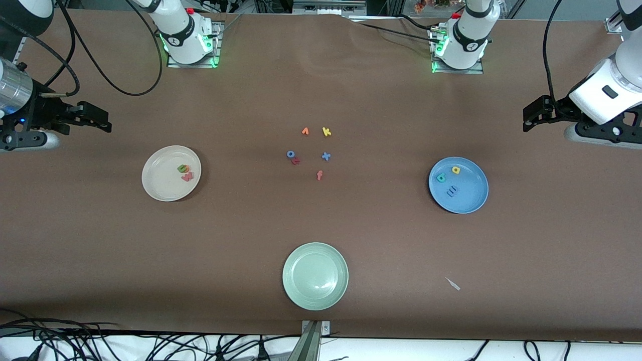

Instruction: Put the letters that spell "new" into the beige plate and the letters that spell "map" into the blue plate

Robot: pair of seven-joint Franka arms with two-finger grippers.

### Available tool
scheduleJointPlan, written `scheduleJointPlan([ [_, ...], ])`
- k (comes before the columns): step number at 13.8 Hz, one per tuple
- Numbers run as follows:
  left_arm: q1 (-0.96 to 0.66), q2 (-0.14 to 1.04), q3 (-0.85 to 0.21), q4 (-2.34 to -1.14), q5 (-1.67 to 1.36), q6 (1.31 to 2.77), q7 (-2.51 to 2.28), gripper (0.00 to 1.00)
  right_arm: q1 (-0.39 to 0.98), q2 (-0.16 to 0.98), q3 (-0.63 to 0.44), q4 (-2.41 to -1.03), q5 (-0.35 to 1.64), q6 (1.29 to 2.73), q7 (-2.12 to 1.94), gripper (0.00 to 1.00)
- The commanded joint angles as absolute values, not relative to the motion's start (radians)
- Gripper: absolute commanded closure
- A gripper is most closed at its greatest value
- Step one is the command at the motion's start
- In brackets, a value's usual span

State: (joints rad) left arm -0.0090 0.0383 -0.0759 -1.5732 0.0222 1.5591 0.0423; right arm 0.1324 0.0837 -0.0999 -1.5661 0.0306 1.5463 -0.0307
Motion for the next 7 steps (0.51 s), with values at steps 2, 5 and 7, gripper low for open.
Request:
scheduleJointPlan([
  [2, -0.006, 0.041, -0.075, -1.554, 0.014, 1.551, 0.057, 0.0, 0.126, 0.091, -0.097, -1.551, 0.017, 1.54, -0.04, 0.0],
  [5, -0.006, 0.04, -0.074, -1.552, 0.014, 1.551, 0.057, 0.0, 0.12, 0.091, -0.097, -1.552, 0.017, 1.539, -0.04, 0.0],
  [7, -0.005, 0.04, -0.072, -1.554, 0.012, 1.549, 0.057, 0.0, 0.118, 0.091, -0.098, -1.557, 0.018, 1.539, -0.04, 0.0],
])
